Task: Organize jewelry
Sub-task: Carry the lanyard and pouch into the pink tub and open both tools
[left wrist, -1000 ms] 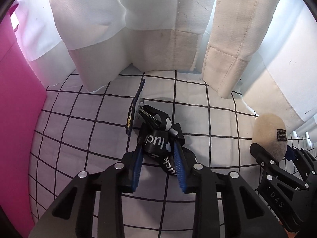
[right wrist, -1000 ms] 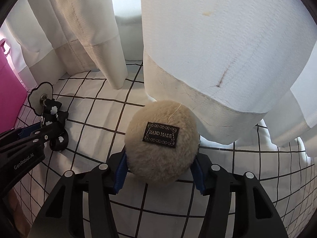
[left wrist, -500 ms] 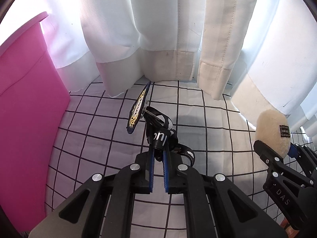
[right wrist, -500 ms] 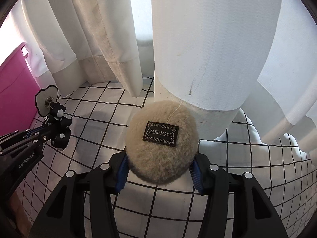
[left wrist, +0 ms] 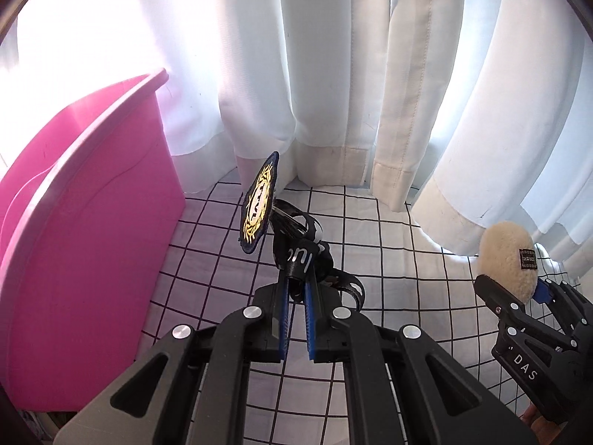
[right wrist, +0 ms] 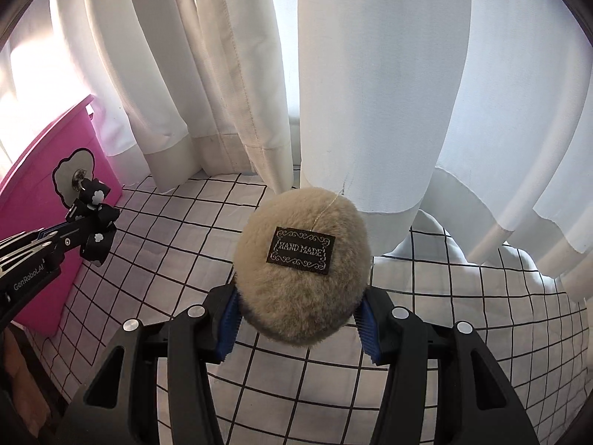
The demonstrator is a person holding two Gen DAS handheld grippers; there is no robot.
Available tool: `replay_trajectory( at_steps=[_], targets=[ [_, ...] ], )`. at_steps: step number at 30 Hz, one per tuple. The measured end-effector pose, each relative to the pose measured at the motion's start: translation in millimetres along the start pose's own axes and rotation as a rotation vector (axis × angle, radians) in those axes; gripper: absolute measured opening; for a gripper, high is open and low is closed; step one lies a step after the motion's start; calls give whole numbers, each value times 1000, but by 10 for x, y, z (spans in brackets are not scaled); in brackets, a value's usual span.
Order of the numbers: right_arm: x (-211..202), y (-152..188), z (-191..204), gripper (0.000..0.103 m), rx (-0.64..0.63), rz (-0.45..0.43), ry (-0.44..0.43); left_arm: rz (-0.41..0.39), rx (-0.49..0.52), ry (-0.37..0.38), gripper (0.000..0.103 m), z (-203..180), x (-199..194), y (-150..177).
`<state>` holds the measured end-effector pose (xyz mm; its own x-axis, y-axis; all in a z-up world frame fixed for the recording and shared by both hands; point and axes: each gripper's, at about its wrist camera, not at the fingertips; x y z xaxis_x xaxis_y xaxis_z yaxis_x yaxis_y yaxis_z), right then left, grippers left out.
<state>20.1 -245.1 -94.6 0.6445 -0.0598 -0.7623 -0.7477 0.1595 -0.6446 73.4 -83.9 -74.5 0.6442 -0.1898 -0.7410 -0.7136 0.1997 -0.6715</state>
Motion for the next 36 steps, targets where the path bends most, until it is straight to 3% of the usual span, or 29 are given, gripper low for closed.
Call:
replay_trajectory(
  at_steps=[9, 19, 29, 36],
  targets=[
    [-514, -400, 389, 51, -79, -123, -62, -119, -16, -48, 8, 259, -602, -266],
    [-761, -892, 1300, 51, -218, -216, -224, -185, -111, -192, 8, 1101, -1196, -467],
    [-680, -1115, 2443, 51, -362, -207, -396, -150, -233, -324, 8, 2040, -1332, -369],
    [-387, -1060, 3094, 51, -448, -140, -431, -76, -302, -363, 8, 2481, -1126, -197]
  ],
)
Point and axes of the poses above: each gripper's, at about its wrist camera, not at the fingertips, and x roughly the way its jaws point, z to its left, y to its underside, and after that the axes turned 3 degrees about -z, right-handed
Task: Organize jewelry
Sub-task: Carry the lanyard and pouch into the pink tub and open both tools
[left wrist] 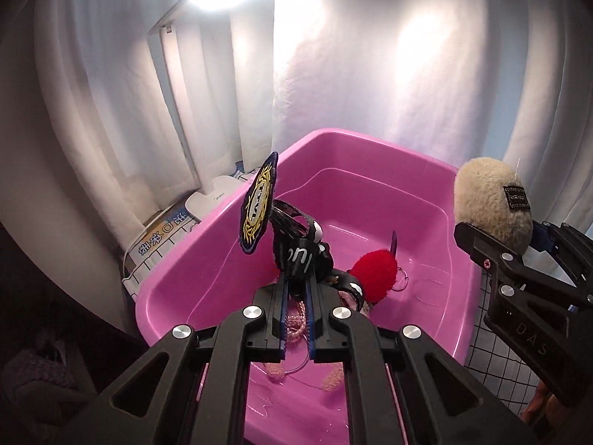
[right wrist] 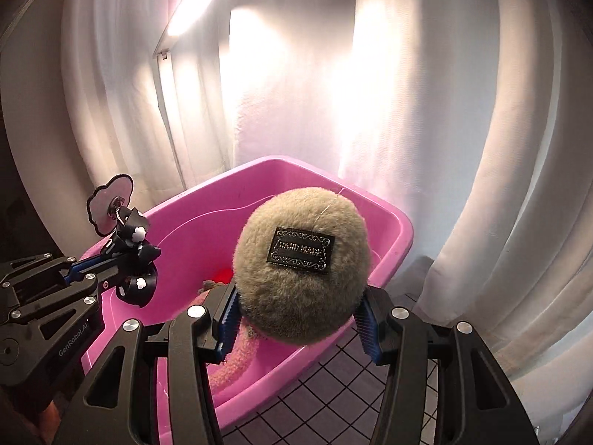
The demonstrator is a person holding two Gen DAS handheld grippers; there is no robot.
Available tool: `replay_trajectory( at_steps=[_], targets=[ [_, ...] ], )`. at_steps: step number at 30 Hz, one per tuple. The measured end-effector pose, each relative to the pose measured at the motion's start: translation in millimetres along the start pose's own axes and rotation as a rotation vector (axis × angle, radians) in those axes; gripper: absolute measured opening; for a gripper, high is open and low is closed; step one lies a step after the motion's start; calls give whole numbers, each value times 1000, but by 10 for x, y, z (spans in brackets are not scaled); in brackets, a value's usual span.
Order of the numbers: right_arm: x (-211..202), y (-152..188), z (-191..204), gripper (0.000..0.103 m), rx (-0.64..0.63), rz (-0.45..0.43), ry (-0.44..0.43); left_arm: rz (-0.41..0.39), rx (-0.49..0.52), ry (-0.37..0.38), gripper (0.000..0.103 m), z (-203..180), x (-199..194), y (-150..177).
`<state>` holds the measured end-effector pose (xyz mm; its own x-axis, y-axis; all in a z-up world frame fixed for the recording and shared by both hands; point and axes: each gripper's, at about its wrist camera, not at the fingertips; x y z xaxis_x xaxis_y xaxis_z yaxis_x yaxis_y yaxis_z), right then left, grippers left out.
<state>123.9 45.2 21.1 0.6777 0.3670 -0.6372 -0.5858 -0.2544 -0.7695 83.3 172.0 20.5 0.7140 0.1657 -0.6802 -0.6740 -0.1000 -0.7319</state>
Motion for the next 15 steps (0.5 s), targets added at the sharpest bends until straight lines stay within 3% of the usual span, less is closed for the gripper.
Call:
replay_trajectory(
  at_steps=[8, 11, 14, 15],
  targets=[
    [460, -41, 227, 52, -68, 109, 13, 70, -22, -7, 12, 126, 289, 63],
    [584, -65, 248, 59, -80, 156, 23, 87, -41, -1, 21, 176, 380, 86],
    [626, -59, 261, 67, -95, 177, 45, 84, -45, -24, 50, 178, 377, 87],
    [630, -56, 263, 68, -103, 176, 53, 80, -51, -33, 67, 187, 370, 84]
  ],
)
Point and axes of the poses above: each gripper's, at about its wrist camera, not at the fingertips, and x roughly the way its jaws point, z to its left, y to its underside, and after that the axes turned 3 degrees about -z, right-handed
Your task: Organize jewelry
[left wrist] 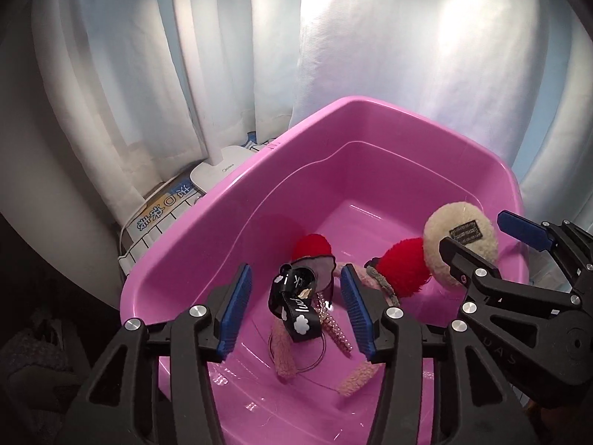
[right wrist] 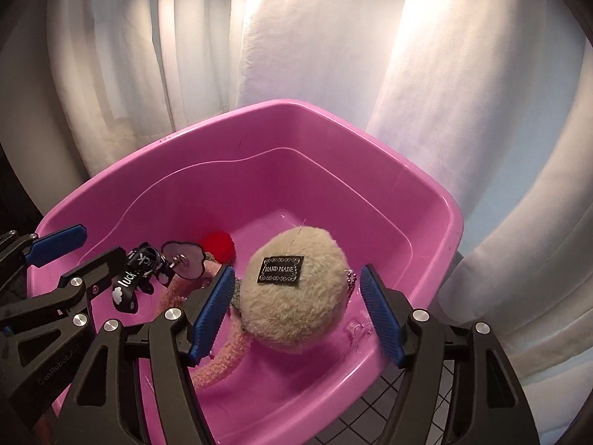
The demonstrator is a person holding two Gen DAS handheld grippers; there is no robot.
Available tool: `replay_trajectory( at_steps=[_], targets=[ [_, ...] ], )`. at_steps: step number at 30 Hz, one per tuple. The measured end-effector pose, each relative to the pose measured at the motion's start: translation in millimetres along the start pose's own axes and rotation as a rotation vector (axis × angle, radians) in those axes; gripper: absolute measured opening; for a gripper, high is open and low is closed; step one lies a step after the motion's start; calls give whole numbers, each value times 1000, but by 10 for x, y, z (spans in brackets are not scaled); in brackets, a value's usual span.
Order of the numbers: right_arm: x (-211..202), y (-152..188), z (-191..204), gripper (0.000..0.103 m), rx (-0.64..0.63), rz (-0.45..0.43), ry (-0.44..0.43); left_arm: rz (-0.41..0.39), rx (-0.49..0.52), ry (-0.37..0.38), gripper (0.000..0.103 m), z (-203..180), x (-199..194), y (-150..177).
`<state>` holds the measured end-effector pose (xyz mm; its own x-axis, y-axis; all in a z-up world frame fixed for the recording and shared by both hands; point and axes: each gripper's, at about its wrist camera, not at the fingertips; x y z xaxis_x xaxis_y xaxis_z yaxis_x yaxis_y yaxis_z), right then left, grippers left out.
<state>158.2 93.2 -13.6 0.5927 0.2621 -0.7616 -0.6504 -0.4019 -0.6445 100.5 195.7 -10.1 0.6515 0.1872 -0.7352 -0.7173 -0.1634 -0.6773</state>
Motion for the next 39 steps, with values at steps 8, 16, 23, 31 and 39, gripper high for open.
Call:
replay_trajectory(
  at_steps=[8, 16, 23, 31, 39],
  targets=[
    [-45, -6, -108, 69, 38, 6, 32, -37, -28, -26, 93, 70, -98, -47],
    [-235, 26, -180, 69, 98, 0, 49, -44, -62, -28, 96, 80, -229, -29],
    [-365, 113, -253, 69, 136, 16, 62, -52, -81, -26, 96, 51, -359, -17],
    [-464, 260, -320, 69, 164, 27, 78, -32, -79, -32, 97, 8, -427, 33],
    [-572, 333, -372, 69, 174, 19, 96, -14, -47, -31, 97, -72, -477, 72]
  ],
)
Point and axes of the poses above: each gripper's, at about its wrist camera, not at the fingertips, and x roughly the way its jaws point, z to its left, y to its underside, and after that the axes turned 3 degrees about -z, right-handed
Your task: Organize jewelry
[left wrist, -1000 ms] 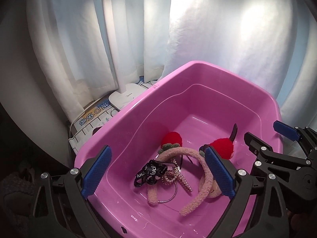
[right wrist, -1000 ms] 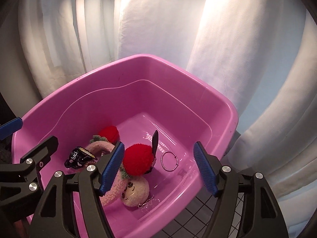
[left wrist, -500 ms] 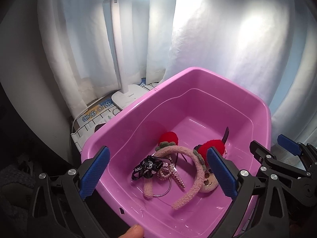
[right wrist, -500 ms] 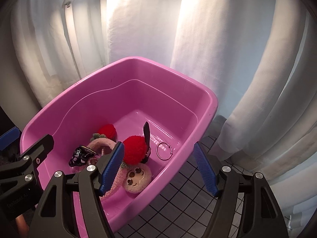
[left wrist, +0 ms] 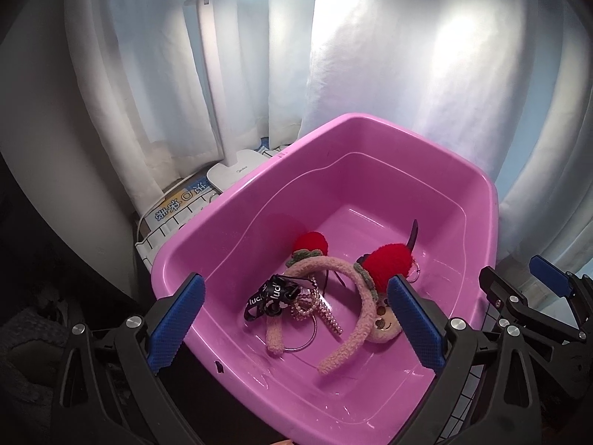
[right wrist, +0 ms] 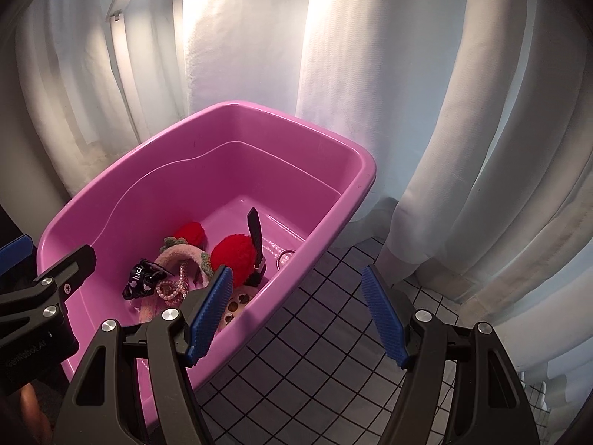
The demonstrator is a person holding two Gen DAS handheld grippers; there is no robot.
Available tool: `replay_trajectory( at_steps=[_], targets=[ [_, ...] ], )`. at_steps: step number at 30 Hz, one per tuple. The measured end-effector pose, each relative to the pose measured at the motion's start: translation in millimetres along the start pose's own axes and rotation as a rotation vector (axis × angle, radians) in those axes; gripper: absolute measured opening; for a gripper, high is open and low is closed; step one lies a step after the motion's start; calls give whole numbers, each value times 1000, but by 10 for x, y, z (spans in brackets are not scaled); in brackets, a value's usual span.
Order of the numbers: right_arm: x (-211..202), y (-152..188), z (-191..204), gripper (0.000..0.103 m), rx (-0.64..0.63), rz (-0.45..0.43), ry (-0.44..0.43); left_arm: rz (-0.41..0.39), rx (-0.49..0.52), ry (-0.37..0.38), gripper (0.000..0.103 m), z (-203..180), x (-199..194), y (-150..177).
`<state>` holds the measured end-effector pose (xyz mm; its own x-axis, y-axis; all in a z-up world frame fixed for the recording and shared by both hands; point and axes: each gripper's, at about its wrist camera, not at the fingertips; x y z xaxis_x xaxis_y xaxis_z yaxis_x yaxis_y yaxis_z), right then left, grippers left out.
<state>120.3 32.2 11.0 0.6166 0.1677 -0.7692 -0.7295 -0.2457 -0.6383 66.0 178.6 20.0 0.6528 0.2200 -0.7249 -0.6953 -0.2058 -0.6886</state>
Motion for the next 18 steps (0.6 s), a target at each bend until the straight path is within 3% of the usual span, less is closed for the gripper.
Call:
replay_trajectory(
  at_steps=[18],
  targets=[
    [-185, 71, -46, 69, 15, -9, 8, 18, -36, -7, 97, 49, -90, 109]
  ],
)
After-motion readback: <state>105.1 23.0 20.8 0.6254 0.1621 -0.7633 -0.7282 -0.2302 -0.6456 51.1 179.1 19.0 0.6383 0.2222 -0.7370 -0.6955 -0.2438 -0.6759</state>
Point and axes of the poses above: each gripper's, at about its wrist camera, not at the fingertips, and x roughly the way its jaws point, z to its left, y to its underside, and after that the axes turned 3 degrees about -z, right-handed
